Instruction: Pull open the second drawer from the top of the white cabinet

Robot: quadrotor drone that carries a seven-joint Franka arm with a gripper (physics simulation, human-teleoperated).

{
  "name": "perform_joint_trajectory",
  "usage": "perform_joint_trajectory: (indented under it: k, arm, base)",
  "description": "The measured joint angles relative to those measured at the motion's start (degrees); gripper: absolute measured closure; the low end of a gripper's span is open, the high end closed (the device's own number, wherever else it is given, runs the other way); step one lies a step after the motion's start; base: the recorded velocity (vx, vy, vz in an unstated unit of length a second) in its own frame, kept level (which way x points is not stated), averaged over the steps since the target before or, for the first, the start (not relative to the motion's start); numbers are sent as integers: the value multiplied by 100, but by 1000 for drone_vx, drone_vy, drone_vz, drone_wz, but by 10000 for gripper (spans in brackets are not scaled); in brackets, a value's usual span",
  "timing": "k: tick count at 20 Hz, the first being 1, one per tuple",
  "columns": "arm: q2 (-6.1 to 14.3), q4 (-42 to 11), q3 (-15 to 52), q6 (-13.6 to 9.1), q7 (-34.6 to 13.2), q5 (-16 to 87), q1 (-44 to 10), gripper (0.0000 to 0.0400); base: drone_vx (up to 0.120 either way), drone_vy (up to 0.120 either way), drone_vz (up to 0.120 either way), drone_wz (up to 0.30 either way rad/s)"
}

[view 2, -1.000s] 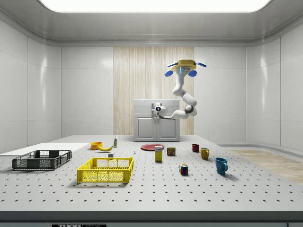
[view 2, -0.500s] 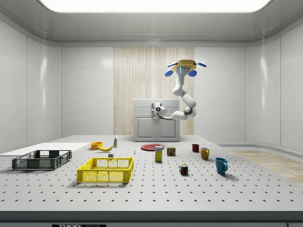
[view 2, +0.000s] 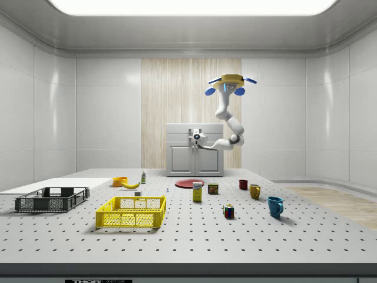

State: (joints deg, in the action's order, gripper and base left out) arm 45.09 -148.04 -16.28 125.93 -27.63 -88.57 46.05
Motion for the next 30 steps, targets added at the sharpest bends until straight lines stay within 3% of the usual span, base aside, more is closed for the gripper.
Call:
perform_joint_trajectory:
  k: [21, 25, 26, 27, 28, 30]
  arm:
    - [-524, 266, 782, -125, 213, -718, -475, 100]
    - [-553, 276, 881, -184, 216, -772, -592, 220]
    - [-558, 277, 904, -197, 230, -771, -621, 229]
    - [-520, 314, 952, -198, -114, -639, -674, 191]
    - [-563, 282, 946, -221, 229, -708, -684, 210]
    - [-577, 278, 974, -249, 271, -765, -720, 242]
  base:
    - [0, 0, 0, 0]
    - [0, 0, 0, 0]
    - [0, 0, 0, 0]
    - [0, 0, 0, 0]
    - [0, 0, 0, 0]
    - [0, 0, 0, 0]
